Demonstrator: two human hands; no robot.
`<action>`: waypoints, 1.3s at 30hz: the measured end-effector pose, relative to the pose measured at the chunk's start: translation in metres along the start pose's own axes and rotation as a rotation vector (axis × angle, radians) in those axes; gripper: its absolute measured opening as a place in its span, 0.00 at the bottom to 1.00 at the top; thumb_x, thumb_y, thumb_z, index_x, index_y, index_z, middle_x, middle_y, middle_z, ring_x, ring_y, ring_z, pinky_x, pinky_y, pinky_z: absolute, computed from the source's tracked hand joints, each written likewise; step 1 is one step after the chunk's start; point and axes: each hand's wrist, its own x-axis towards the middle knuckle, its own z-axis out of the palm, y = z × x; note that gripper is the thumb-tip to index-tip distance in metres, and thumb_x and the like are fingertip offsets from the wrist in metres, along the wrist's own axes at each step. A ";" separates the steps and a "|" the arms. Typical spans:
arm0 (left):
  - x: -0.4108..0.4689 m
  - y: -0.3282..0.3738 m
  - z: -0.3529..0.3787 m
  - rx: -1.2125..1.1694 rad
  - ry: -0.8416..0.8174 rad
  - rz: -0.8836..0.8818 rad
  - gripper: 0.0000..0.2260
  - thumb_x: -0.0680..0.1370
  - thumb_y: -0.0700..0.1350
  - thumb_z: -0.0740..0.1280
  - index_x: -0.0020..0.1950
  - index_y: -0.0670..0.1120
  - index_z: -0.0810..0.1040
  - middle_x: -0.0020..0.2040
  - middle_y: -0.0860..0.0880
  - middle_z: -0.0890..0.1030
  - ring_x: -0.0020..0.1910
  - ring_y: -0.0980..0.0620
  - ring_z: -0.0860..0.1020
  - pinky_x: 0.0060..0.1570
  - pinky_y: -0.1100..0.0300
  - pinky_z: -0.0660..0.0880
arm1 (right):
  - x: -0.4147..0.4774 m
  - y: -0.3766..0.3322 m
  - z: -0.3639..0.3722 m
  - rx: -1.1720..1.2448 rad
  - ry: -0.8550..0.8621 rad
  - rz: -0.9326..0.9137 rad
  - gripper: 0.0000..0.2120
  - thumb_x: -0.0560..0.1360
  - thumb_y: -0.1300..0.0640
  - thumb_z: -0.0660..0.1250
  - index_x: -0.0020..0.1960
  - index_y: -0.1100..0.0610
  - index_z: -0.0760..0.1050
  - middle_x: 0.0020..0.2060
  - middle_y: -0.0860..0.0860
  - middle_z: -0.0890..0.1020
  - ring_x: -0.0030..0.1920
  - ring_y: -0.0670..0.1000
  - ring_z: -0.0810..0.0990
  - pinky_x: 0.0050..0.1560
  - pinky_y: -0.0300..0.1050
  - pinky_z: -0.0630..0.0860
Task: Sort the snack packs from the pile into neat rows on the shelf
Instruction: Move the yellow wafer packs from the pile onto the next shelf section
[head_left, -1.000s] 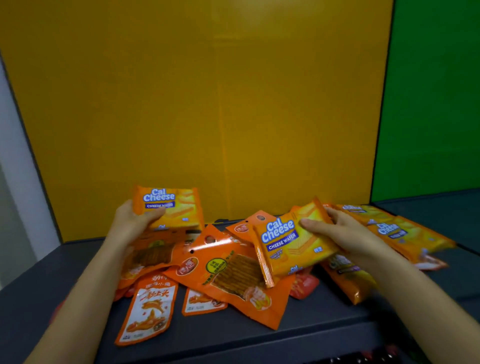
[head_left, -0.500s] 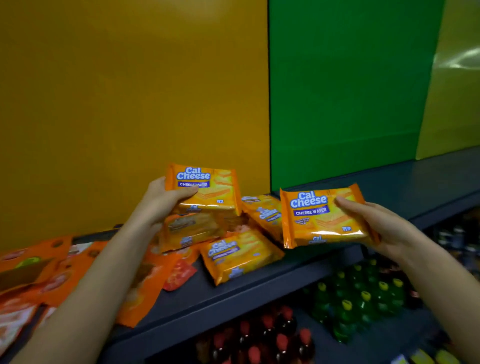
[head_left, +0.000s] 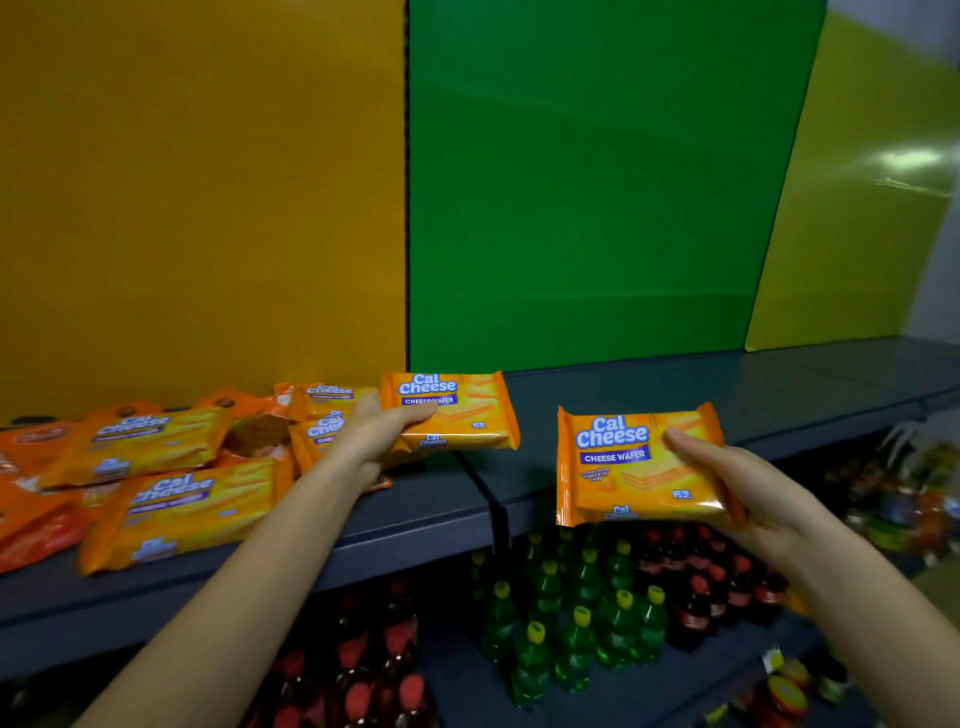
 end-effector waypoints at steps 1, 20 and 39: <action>0.005 -0.002 0.010 0.010 0.014 -0.004 0.09 0.73 0.41 0.70 0.51 0.45 0.75 0.47 0.43 0.80 0.36 0.51 0.77 0.33 0.61 0.74 | 0.005 -0.001 -0.006 0.000 -0.013 -0.002 0.12 0.73 0.55 0.67 0.51 0.62 0.77 0.33 0.56 0.86 0.29 0.51 0.84 0.27 0.42 0.80; 0.154 -0.014 0.120 0.404 0.207 -0.025 0.12 0.71 0.43 0.73 0.51 0.39 0.79 0.56 0.40 0.81 0.49 0.46 0.78 0.55 0.53 0.76 | 0.172 0.004 0.003 -0.200 -0.201 -0.011 0.10 0.73 0.56 0.69 0.51 0.60 0.77 0.36 0.54 0.85 0.32 0.49 0.84 0.33 0.39 0.81; 0.186 -0.020 0.100 1.051 0.346 -0.188 0.26 0.75 0.59 0.64 0.58 0.37 0.74 0.59 0.39 0.78 0.58 0.41 0.76 0.53 0.54 0.73 | 0.255 0.008 0.058 -1.180 -0.193 -0.307 0.28 0.73 0.37 0.59 0.60 0.60 0.74 0.60 0.58 0.77 0.62 0.59 0.74 0.57 0.47 0.70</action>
